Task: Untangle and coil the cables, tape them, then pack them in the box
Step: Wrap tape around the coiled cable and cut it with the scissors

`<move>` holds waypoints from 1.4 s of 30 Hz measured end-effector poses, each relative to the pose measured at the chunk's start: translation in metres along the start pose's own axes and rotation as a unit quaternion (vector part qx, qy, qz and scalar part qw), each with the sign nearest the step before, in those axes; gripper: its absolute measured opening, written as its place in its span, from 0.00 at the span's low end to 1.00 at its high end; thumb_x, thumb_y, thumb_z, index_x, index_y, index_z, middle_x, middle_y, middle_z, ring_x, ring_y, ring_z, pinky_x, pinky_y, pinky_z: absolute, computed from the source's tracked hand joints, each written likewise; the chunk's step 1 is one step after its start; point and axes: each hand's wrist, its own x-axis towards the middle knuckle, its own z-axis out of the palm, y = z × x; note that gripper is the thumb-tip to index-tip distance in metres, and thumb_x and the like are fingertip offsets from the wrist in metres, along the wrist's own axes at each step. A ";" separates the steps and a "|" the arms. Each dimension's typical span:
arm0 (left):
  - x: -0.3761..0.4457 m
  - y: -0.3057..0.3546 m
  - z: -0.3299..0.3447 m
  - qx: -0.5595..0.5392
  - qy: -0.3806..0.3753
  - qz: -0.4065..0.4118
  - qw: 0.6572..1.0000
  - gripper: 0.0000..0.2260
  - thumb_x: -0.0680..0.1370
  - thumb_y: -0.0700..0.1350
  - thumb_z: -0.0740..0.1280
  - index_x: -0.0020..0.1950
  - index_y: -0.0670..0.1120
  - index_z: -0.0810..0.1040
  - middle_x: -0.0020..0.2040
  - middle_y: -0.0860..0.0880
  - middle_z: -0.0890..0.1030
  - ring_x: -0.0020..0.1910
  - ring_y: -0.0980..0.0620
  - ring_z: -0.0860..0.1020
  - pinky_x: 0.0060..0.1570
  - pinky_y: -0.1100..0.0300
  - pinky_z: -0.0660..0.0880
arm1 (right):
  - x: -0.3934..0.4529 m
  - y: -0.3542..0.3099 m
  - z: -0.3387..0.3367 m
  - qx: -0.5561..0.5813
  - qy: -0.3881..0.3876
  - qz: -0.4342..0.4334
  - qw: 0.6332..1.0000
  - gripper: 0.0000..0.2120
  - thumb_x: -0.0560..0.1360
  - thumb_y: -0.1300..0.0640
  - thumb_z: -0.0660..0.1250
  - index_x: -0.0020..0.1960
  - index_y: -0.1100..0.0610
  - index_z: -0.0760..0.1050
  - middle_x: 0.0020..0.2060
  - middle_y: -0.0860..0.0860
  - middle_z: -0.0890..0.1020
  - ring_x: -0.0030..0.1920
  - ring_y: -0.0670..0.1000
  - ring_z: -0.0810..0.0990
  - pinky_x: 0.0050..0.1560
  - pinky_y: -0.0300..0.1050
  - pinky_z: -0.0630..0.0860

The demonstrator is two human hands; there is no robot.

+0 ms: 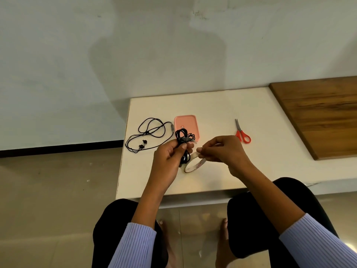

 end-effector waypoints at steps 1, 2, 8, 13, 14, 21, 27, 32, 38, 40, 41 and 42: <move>-0.001 0.000 0.002 -0.001 -0.007 0.000 1.000 0.11 0.80 0.39 0.60 0.51 0.50 0.81 0.48 0.52 0.84 0.51 0.57 0.81 0.51 0.68 0.75 | -0.001 0.000 0.000 0.035 0.001 0.019 0.999 0.10 0.65 0.65 0.76 0.43 0.69 0.79 0.37 0.62 0.84 0.37 0.54 0.85 0.37 0.37 0.81; -0.003 -0.001 0.003 0.005 -0.016 0.001 1.000 0.11 0.80 0.38 0.60 0.51 0.50 0.81 0.47 0.53 0.84 0.51 0.59 0.81 0.51 0.70 0.74 | -0.002 0.000 0.001 0.066 0.001 0.036 0.997 0.10 0.66 0.66 0.75 0.44 0.70 0.79 0.38 0.62 0.84 0.38 0.54 0.85 0.37 0.37 0.81; -0.006 -0.006 0.009 0.059 -0.024 0.008 0.998 0.10 0.80 0.41 0.60 0.55 0.50 0.80 0.50 0.53 0.83 0.52 0.62 0.79 0.50 0.73 0.71 | -0.006 0.004 0.005 0.181 0.004 0.097 0.979 0.09 0.67 0.69 0.72 0.47 0.69 0.79 0.38 0.59 0.84 0.37 0.51 0.85 0.37 0.34 0.80; -0.012 -0.003 0.011 0.168 0.003 0.043 0.985 0.09 0.80 0.44 0.61 0.56 0.50 0.80 0.45 0.52 0.84 0.44 0.58 0.79 0.44 0.63 0.74 | -0.010 0.005 0.010 0.217 0.012 0.121 0.969 0.03 0.70 0.72 0.68 0.42 0.67 0.79 0.33 0.56 0.84 0.34 0.51 0.85 0.36 0.34 0.80; -0.013 -0.002 0.012 0.185 0.007 0.050 0.982 0.09 0.80 0.44 0.61 0.56 0.50 0.80 0.44 0.50 0.84 0.44 0.55 0.79 0.44 0.59 0.74 | -0.010 0.005 0.011 0.217 0.013 0.122 0.968 0.03 0.70 0.71 0.68 0.42 0.67 0.79 0.34 0.57 0.84 0.35 0.51 0.85 0.37 0.35 0.80; -0.017 0.001 0.005 0.217 -0.009 0.059 0.974 0.10 0.80 0.44 0.60 0.56 0.46 0.79 0.38 0.47 0.82 0.37 0.52 0.79 0.39 0.60 0.75 | -0.010 0.004 0.013 0.185 0.050 0.105 0.976 0.04 0.70 0.70 0.69 0.40 0.63 0.80 0.35 0.56 0.83 0.34 0.49 0.83 0.39 0.36 0.81; -0.020 0.000 0.015 0.192 -0.035 0.041 0.980 0.09 0.81 0.43 0.59 0.52 0.45 0.78 0.42 0.46 0.82 0.41 0.50 0.79 0.44 0.53 0.75 | -0.012 0.006 0.019 0.205 0.052 0.118 0.970 0.07 0.71 0.72 0.67 0.39 0.63 0.80 0.36 0.59 0.82 0.39 0.55 0.83 0.44 0.42 0.82; -0.019 -0.002 0.016 0.206 -0.022 0.053 0.977 0.09 0.81 0.43 0.59 0.53 0.43 0.78 0.43 0.44 0.81 0.41 0.50 0.78 0.41 0.59 0.72 | -0.015 -0.001 0.018 0.204 0.041 0.097 0.973 0.05 0.72 0.71 0.66 0.43 0.65 0.80 0.37 0.60 0.83 0.37 0.56 0.83 0.40 0.42 0.82; -0.013 -0.004 0.012 0.155 -0.007 0.013 0.988 0.09 0.81 0.44 0.58 0.55 0.47 0.77 0.38 0.48 0.80 0.35 0.58 0.77 0.35 0.71 0.70 | -0.018 -0.010 0.026 0.034 0.040 0.010 0.999 0.20 0.76 0.42 0.61 0.45 0.57 0.82 0.37 0.49 0.84 0.36 0.48 0.84 0.32 0.36 0.78; -0.009 -0.003 0.009 0.088 0.013 -0.017 0.996 0.09 0.81 0.43 0.58 0.53 0.48 0.78 0.44 0.50 0.82 0.41 0.58 0.78 0.39 0.71 0.71 | -0.016 -0.010 0.027 -0.029 0.030 -0.015 0.999 0.21 0.78 0.41 0.57 0.46 0.54 0.82 0.37 0.45 0.82 0.38 0.47 0.81 0.32 0.34 0.77; -0.007 -0.002 0.007 0.049 0.025 -0.033 0.998 0.10 0.81 0.42 0.58 0.52 0.49 0.79 0.48 0.51 0.83 0.46 0.59 0.78 0.42 0.74 0.71 | -0.015 -0.010 0.027 -0.045 0.019 -0.029 0.998 0.21 0.79 0.43 0.56 0.46 0.54 0.82 0.39 0.45 0.82 0.38 0.46 0.79 0.33 0.34 0.77; -0.006 -0.001 0.005 0.011 0.033 -0.049 0.998 0.11 0.81 0.42 0.58 0.52 0.49 0.80 0.50 0.52 0.83 0.50 0.59 0.79 0.45 0.75 0.70 | -0.014 -0.010 0.026 -0.052 0.008 -0.041 0.998 0.20 0.80 0.45 0.56 0.47 0.54 0.83 0.42 0.45 0.82 0.39 0.45 0.78 0.34 0.34 0.77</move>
